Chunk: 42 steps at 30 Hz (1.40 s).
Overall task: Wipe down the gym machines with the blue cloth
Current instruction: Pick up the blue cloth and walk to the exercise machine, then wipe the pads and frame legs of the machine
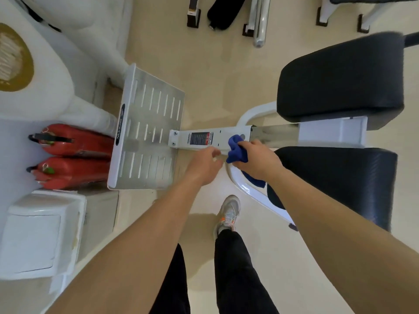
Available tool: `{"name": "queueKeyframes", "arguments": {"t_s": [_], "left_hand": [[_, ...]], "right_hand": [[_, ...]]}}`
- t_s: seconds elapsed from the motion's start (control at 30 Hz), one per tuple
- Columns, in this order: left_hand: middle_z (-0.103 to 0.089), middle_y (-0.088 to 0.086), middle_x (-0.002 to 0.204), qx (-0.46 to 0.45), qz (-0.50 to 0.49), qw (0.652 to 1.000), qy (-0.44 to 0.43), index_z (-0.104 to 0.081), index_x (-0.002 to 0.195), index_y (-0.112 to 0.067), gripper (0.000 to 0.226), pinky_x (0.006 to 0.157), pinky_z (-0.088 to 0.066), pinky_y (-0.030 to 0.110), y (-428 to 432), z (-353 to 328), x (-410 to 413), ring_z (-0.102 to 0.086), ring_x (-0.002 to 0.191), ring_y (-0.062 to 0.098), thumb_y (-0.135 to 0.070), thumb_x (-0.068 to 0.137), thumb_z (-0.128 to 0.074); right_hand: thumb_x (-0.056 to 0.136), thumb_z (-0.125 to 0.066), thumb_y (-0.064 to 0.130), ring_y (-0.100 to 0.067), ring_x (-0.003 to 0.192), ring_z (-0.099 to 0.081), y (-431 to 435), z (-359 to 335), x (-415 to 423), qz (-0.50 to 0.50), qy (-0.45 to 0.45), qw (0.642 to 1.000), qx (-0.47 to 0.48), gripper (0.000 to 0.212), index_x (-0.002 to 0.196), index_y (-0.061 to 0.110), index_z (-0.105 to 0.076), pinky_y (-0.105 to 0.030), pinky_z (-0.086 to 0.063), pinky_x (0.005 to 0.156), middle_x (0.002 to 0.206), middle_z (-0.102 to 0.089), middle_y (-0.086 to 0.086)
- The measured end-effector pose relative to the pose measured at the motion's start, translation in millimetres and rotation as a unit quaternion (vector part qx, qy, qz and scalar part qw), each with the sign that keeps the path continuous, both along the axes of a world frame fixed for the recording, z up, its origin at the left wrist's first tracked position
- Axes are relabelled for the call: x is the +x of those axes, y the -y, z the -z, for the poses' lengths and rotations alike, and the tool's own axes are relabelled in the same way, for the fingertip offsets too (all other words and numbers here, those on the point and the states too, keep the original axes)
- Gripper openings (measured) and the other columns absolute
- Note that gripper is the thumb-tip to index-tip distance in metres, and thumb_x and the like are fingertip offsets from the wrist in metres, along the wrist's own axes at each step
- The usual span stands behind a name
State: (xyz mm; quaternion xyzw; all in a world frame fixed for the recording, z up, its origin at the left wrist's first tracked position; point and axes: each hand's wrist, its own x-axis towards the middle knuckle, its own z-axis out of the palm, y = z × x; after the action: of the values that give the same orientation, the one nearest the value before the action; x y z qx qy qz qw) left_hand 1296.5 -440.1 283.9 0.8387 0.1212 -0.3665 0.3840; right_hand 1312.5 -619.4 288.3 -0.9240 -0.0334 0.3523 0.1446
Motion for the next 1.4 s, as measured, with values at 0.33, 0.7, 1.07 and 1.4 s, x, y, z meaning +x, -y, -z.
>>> {"name": "queueKeyframes", "arguments": {"t_s": [0.33,0.7,1.07,1.4], "left_hand": [[-0.068,-0.012,0.104,-0.126,0.004,0.991,0.036,-0.062,0.122,-0.029,0.029,0.085,-0.051,0.029,-7,115,19,-0.063,0.090,0.010,-0.024,0.094,-0.062],[-0.068,-0.006,0.078,-0.097,-0.103,0.989,0.047,-0.066,0.086,-0.020,0.015,0.068,-0.049,0.030,8,182,53,-0.064,0.076,0.015,-0.035,0.087,-0.067],[-0.056,0.002,0.119,0.079,-0.097,0.963,0.237,-0.059,0.115,-0.017,0.028,0.074,-0.049,0.034,58,251,64,-0.053,0.105,0.022,-0.020,0.087,-0.065],[-0.001,0.003,0.166,-0.039,0.138,0.952,0.271,-0.003,0.157,-0.010,0.060,0.123,-0.011,0.038,52,311,40,0.003,0.152,0.014,-0.038,0.104,-0.010]], "right_hand": [[0.085,-0.070,0.051,-0.023,0.109,-0.056,-15,102,11,0.085,0.040,0.995,0.034,0.071,0.143,0.024,-0.038,-0.038,-0.051,0.084,0.133,-0.047,-0.002],[0.094,-0.044,0.046,-0.030,0.088,-0.051,14,116,57,-0.032,0.098,0.991,-0.086,0.056,0.144,0.025,-0.030,-0.038,-0.041,0.072,0.116,-0.047,-0.011],[0.089,-0.057,0.040,-0.039,0.149,-0.010,10,166,49,-0.196,0.109,0.925,-0.307,0.087,0.157,0.006,-0.013,-0.051,-0.009,0.121,0.163,-0.006,-0.020],[0.102,-0.008,0.043,-0.036,0.152,0.005,-5,203,57,-0.250,0.126,0.900,-0.333,0.068,0.157,0.004,0.002,-0.050,0.001,0.123,0.166,0.002,-0.013]]}}
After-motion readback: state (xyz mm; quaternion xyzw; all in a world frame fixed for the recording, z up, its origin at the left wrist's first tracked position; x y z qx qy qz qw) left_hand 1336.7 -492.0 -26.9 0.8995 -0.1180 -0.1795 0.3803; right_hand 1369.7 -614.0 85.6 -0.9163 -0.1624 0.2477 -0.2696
